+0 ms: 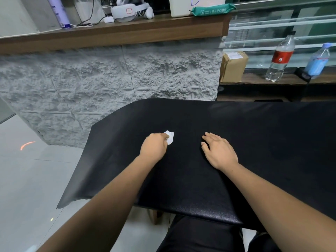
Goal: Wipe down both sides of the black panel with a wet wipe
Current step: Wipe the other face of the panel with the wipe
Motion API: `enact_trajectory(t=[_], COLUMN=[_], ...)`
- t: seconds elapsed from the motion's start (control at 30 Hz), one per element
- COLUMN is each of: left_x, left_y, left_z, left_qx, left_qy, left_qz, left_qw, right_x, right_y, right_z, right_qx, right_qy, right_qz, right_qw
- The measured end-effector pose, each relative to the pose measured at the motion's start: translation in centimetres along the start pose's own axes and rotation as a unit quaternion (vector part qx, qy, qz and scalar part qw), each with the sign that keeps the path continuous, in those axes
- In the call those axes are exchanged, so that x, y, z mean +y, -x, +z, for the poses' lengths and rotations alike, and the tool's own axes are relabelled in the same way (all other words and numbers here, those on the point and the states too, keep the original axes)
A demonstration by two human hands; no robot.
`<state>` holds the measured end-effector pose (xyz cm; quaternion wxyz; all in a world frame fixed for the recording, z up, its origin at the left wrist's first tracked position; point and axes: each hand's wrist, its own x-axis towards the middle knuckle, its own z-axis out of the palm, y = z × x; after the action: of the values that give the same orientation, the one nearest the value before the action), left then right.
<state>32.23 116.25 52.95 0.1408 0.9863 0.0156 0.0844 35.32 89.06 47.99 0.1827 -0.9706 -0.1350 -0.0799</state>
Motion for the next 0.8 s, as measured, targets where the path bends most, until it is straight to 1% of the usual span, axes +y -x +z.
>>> enact_trajectory(t=[0.07,0.13,0.3,0.43,0.53,0.8], left_x=[-0.8,-1.6,-2.7,-2.8,-2.6,-2.9], left_y=[-0.8,-1.5,-2.5,-3.5,-4.2,-4.8], left_z=[-0.8,-1.3,-1.6,-1.9,-2.0,-1.9], left_qx=[0.011,0.001,-0.090,-0.131,-0.137,-0.127], left_qy=[0.014,0.024,0.058,0.024,-0.001,-0.015], left_qz=[0.015,0.033,0.083,0.107,0.113,0.114], left_qw=[1.000,0.999,0.991,0.985,0.984,0.985], right_x=[0.0,0.0,0.0,-0.1,-0.1,-0.3], right_y=[0.0,0.0,0.0,0.1,0.1,0.1], right_z=[0.0,0.0,-0.1,-0.1,-0.2,-0.4], right_qx=[0.002,0.004,0.004,0.004,0.004,0.002], right_qy=[0.001,-0.001,-0.003,-0.003,-0.003,-0.005], right_qz=[-0.001,-0.001,0.000,0.000,-0.001,0.000], right_qw=[1.000,1.000,1.000,1.000,1.000,1.000])
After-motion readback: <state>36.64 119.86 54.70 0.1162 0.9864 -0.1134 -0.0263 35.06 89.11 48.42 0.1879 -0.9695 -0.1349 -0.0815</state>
